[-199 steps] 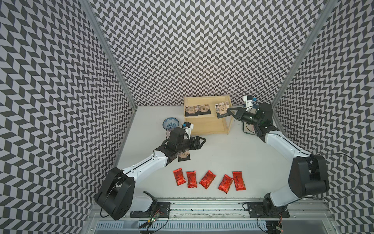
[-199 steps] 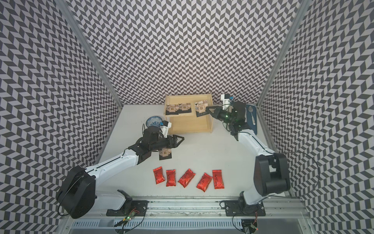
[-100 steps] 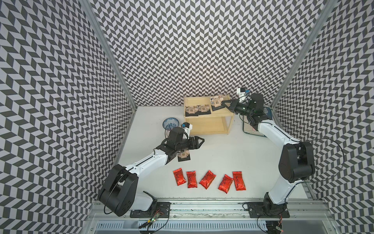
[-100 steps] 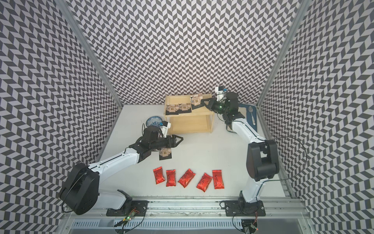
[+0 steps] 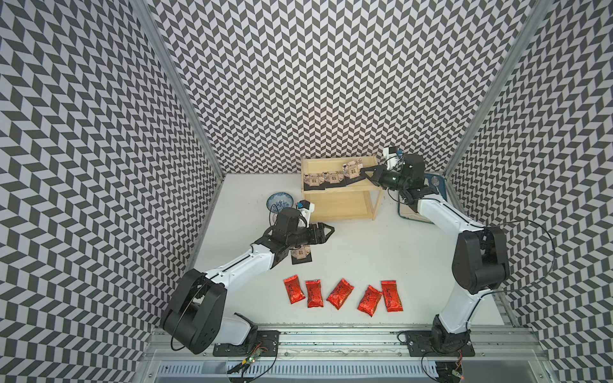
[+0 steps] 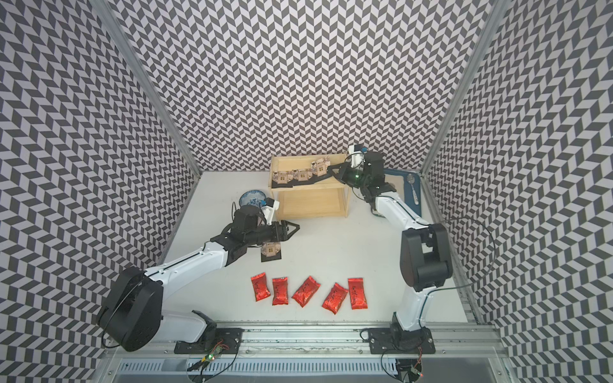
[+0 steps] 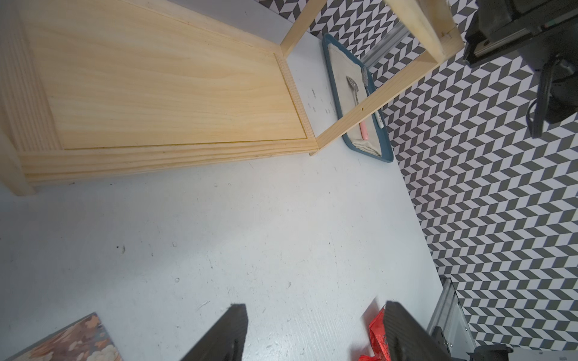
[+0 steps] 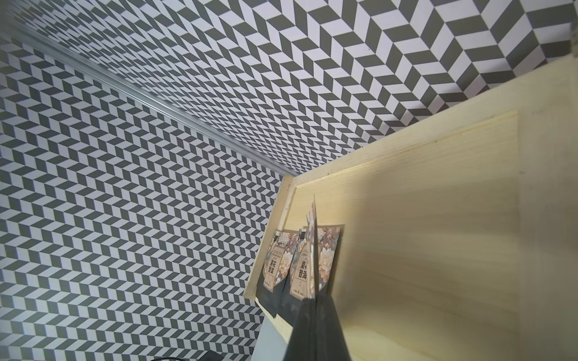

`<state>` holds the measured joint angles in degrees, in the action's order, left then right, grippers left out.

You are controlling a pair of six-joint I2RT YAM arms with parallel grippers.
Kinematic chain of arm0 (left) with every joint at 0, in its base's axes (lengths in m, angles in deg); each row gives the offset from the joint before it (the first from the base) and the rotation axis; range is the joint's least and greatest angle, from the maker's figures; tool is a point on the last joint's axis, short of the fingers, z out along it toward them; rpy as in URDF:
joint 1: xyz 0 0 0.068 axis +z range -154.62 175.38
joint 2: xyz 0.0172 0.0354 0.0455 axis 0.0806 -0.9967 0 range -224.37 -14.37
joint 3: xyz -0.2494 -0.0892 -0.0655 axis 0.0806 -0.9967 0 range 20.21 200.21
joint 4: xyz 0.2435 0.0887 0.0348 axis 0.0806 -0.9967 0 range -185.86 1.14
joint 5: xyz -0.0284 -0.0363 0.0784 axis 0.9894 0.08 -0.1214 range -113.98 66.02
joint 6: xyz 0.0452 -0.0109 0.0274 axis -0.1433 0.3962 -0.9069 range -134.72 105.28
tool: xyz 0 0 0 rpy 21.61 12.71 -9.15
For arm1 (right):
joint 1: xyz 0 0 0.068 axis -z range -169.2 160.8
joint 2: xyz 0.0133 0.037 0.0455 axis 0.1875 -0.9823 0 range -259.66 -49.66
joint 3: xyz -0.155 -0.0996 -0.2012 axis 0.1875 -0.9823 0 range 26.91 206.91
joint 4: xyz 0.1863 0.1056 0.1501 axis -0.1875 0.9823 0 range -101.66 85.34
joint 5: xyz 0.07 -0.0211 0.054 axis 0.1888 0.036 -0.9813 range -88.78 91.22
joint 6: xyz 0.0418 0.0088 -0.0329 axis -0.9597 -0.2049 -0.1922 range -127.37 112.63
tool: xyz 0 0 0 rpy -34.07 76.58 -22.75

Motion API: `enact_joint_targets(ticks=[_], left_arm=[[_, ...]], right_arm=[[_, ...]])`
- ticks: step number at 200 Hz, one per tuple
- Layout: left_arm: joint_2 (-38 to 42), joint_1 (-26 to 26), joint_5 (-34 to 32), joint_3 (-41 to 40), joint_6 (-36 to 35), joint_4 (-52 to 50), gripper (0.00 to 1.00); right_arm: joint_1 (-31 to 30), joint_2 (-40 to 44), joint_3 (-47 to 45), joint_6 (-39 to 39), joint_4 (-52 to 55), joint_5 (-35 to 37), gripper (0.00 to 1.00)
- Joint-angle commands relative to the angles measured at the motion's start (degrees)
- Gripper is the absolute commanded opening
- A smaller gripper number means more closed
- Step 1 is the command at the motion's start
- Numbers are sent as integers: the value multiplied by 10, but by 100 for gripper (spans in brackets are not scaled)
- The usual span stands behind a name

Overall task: Place the tea bags on the shelf by color
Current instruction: Place the tea bag on the shelf.

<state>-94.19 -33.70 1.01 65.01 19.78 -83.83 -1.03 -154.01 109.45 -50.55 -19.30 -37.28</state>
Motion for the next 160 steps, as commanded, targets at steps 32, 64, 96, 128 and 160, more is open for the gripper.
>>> enact_joint_targets(ticks=[32, 64, 96, 128, 160], left_arm=[[4, 8, 11, -7, 1, 15, 74], [4, 8, 12, -8, 3, 16, 74], [4, 9, 12, -8, 3, 17, 74], [4, 10, 14, -9, 4, 19, 73], [6, 12, 16, -9, 5, 21, 74]], right_arm=[[-4, -14, 22, 22, -1, 17, 6], [-6, -17, 24, 23, 2, 15, 7], [-7, -19, 24, 26, 4, 17, 11], [-6, -25, 35, 35, 17, 20, 17], [-7, -32, 44, 46, 31, 27, 23]])
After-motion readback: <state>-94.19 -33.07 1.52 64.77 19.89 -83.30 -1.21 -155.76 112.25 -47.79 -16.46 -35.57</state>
